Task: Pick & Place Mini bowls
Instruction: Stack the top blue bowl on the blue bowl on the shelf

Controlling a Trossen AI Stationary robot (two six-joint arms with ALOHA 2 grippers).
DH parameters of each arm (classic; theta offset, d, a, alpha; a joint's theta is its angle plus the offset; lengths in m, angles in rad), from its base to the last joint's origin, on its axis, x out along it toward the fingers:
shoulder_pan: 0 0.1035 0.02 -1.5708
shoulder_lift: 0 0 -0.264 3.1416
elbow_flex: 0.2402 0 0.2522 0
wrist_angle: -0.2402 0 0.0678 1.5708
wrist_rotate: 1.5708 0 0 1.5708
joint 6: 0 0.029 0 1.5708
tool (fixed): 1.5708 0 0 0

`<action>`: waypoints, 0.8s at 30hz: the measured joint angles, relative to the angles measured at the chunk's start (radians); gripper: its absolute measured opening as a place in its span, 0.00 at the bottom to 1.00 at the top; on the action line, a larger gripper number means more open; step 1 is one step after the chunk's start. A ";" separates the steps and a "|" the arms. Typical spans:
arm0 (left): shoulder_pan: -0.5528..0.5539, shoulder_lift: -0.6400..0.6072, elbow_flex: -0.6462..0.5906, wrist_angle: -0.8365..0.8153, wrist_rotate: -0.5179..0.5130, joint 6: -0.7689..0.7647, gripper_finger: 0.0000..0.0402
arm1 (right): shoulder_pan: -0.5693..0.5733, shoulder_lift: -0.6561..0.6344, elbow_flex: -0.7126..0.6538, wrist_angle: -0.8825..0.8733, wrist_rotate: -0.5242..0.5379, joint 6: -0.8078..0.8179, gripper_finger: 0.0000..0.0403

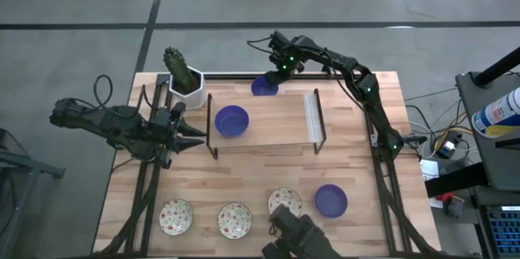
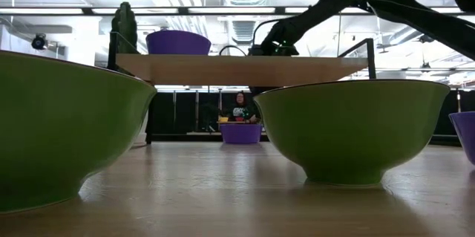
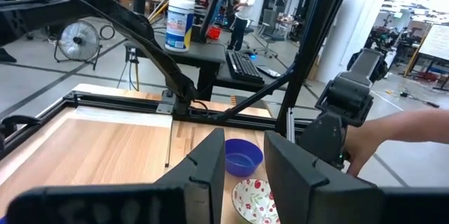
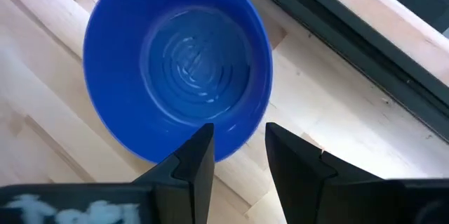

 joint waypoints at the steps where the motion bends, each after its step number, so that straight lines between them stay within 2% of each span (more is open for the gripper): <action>1: 0.000 0.000 0.000 0.000 0.000 0.000 0.23 | 0.001 0.000 -0.004 0.002 0.000 0.001 0.30; 24: 0.000 0.000 0.000 0.000 -0.001 -0.003 0.23 | 0.008 0.000 -0.030 0.031 0.003 0.045 0.30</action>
